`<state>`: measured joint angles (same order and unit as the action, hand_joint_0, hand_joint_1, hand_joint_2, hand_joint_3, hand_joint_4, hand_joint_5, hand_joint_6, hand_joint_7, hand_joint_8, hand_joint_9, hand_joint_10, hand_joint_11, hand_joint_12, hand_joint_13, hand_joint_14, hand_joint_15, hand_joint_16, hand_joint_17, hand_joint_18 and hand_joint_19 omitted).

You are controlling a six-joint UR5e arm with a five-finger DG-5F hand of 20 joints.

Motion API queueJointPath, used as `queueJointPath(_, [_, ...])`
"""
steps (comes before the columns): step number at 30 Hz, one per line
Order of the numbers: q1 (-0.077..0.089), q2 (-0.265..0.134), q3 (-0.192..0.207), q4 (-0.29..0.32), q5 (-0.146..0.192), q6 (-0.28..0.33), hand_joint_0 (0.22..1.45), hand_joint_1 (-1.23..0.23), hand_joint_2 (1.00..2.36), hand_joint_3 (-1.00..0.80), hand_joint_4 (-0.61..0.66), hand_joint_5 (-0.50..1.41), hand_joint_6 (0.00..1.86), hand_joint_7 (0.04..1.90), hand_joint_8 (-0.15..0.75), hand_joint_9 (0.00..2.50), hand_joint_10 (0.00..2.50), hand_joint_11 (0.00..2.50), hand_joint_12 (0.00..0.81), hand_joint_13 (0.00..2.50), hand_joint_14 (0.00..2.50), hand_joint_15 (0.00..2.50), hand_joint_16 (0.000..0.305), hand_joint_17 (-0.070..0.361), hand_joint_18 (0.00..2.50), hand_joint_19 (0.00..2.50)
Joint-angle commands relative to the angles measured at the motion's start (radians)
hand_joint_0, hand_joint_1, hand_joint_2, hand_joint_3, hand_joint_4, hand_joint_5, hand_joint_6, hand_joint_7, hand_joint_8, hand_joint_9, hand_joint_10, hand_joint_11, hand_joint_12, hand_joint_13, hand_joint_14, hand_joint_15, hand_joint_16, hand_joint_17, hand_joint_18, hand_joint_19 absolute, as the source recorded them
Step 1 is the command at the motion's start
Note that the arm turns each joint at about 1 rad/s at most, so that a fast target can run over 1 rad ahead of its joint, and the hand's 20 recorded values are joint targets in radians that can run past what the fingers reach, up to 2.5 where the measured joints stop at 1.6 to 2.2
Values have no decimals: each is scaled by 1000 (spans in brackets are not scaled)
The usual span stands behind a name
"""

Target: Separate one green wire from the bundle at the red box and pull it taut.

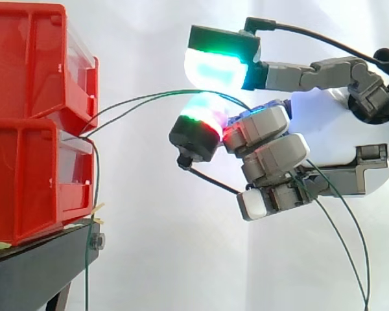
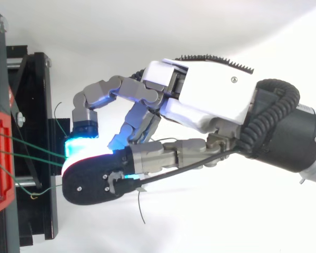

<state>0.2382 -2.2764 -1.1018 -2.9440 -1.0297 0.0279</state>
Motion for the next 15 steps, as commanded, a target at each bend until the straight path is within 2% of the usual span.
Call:
queueJointPath(1, [0,0,0,0,4,-2,640,-727,1022,-210,168,-203,796,1290,286,1293,7,1850,313,1359,23,1393,61,137,935,698])
queueJointPath(9, [0,0,0,-3,2,-13,677,-776,1017,-296,169,-210,800,1230,275,1254,6,1826,311,1344,24,1393,60,135,922,689])
queueJointPath(15, [1,0,0,-58,-12,-9,723,-823,1010,-382,173,-219,812,1216,276,1207,7,1782,310,1328,25,1372,59,133,910,665])
